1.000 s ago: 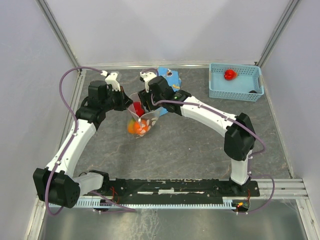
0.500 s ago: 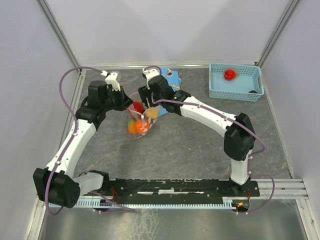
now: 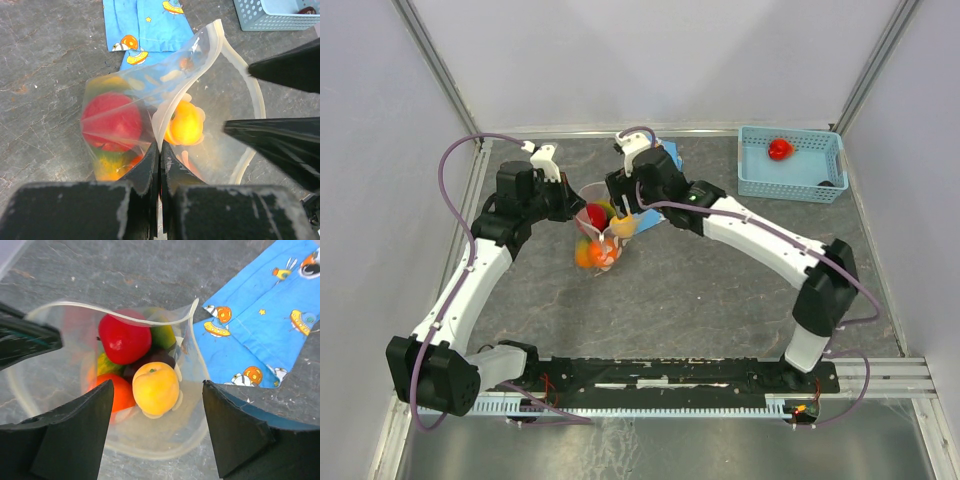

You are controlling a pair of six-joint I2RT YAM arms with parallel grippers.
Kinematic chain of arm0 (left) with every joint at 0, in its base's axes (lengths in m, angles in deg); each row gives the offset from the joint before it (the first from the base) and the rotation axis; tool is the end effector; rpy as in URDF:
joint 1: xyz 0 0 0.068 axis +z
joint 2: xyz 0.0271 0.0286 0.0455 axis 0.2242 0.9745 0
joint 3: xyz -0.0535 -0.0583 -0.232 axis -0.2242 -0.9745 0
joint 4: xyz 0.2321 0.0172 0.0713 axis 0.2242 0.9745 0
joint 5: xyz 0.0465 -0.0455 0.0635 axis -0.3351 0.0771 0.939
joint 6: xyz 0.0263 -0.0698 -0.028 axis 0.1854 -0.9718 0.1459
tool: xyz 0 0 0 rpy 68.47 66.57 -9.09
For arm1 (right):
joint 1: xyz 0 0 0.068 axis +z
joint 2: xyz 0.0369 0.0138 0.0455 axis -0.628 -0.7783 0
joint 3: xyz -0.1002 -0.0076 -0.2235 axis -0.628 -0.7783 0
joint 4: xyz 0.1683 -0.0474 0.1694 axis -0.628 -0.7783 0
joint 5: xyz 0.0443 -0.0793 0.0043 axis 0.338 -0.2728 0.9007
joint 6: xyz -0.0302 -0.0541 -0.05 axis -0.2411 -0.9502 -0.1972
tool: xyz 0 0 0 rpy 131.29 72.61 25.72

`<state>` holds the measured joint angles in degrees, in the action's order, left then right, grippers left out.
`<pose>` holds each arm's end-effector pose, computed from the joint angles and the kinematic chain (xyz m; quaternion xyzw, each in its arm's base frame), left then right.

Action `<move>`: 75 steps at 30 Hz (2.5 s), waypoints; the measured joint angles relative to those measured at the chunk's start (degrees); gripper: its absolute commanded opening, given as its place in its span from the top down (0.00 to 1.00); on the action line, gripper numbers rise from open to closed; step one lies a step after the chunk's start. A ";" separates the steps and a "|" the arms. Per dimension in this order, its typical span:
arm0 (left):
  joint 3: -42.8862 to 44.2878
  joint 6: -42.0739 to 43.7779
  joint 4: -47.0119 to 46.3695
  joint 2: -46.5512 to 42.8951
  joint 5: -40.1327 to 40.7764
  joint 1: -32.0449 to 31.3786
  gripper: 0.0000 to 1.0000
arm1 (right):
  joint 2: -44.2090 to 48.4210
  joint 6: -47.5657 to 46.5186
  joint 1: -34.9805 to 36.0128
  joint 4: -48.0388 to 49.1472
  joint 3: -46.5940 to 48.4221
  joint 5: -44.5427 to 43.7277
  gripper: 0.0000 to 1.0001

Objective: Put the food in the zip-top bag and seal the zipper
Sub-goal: Place the fake fruit in the zipper food storage bag, then pick up the fake fruit from the bin.

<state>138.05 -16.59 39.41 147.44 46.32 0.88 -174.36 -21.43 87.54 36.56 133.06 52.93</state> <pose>0.2702 -0.0801 0.2974 0.0755 0.8496 -0.2445 0.4611 0.2901 0.3114 0.2925 -0.2081 0.8405 0.1962 0.4602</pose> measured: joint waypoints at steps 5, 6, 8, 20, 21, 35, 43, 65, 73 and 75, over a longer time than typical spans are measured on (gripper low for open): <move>0.00 -0.02 0.00 -0.04 0.00 0.00 0.97 | 6.23 -2.80 -0.55 -1.42 -0.11 1.36 0.19; 0.00 -0.02 0.00 -0.09 0.00 0.00 0.97 | 6.91 -3.15 -0.85 -1.66 -0.11 1.51 0.19; 0.00 -0.02 0.00 -0.11 0.00 0.00 0.97 | 8.04 -4.09 -2.16 -2.82 -0.11 1.92 0.19; -0.07 -0.02 0.00 -0.31 0.00 0.00 0.97 | 8.39 -8.44 -18.16 -8.37 -2.56 -2.38 0.15; -0.07 0.00 0.00 -0.31 0.02 0.00 0.97 | 8.37 -8.79 -19.61 -8.44 -2.67 -2.78 0.15; -0.07 -0.02 0.00 -0.31 0.00 0.00 0.97 | -1.70 -10.62 -38.45 -6.14 -1.81 -3.87 0.12; -0.15 -0.02 0.00 -0.28 0.00 0.00 0.97 | -11.19 -8.66 -46.12 -1.99 0.98 -2.14 0.07; -0.15 0.00 0.04 1.90 0.04 0.11 0.97 | -34.34 0.02 -52.57 8.28 20.72 -0.09 0.01; -0.15 -0.02 0.04 2.12 0.02 0.11 0.97 | -39.74 5.88 -52.68 10.14 24.76 -0.52 0.01; -0.15 -0.02 0.02 2.29 0.02 0.13 0.97 | -40.76 7.61 -52.89 10.51 25.27 -0.52 0.01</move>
<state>137.90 -16.61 39.43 149.73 46.34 1.01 -215.12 -13.82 34.65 47.08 158.33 52.40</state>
